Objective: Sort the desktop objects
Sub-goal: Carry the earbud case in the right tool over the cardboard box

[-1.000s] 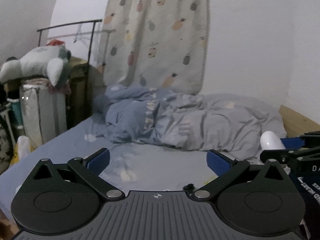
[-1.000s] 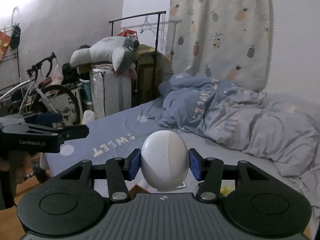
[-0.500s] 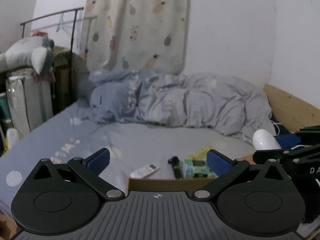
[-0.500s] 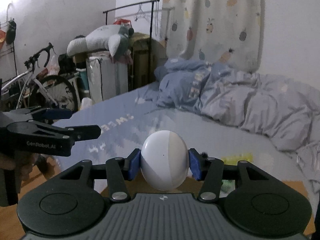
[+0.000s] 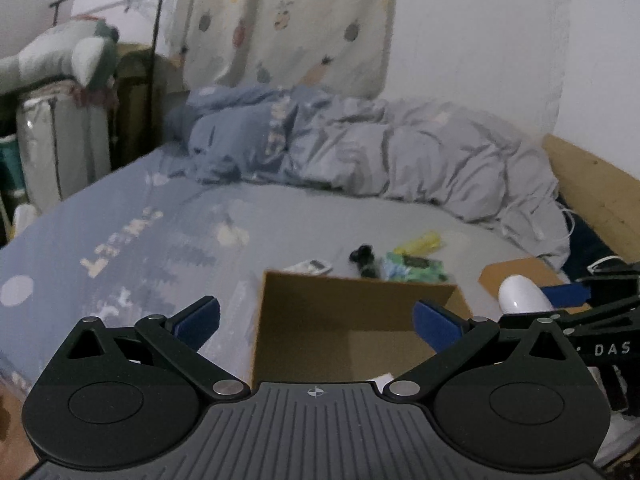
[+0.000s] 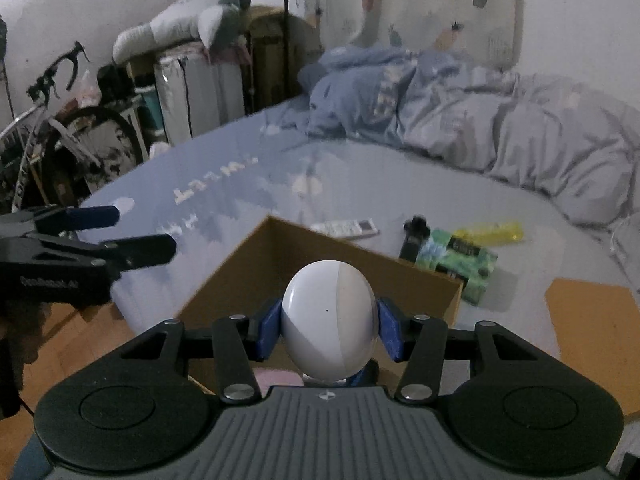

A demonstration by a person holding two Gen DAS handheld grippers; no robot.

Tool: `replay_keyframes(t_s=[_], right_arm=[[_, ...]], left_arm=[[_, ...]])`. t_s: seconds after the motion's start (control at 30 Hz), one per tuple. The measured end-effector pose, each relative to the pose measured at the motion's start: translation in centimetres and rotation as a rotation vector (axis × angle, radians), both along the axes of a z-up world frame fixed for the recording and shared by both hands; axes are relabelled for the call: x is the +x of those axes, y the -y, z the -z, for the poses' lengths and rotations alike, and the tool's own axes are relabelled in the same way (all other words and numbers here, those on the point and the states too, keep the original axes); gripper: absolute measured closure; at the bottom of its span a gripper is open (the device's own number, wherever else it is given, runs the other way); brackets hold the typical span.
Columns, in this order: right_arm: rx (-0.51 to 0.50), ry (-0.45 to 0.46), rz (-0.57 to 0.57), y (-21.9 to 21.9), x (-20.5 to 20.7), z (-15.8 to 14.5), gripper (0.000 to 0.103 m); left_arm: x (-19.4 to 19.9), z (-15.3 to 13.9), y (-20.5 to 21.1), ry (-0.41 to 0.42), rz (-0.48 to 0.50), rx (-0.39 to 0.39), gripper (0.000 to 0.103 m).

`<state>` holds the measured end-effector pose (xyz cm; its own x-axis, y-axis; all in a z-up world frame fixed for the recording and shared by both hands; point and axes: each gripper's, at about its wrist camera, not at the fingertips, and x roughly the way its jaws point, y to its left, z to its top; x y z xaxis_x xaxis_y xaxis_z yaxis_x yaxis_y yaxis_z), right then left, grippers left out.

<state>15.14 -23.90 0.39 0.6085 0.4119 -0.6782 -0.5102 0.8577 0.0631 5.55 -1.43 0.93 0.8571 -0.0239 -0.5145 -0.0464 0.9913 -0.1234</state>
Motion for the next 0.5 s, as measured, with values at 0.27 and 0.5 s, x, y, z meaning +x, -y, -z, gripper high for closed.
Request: replay_keyframes(t_s=[0.27,0.5], right_arm=[[-0.053,-0.094,-0.001,-1.3,0.9,4.9,0.052],[-0.120,-0.168,-0.045,-3.1,1.3,8.1,0.052]], left_arm=[[1.0,3.4,-1.0,-0.058,-0.022,-0.002,0.000],[1.4,5.6,-0.9,-0.113,-0.013,0.014,0.000]])
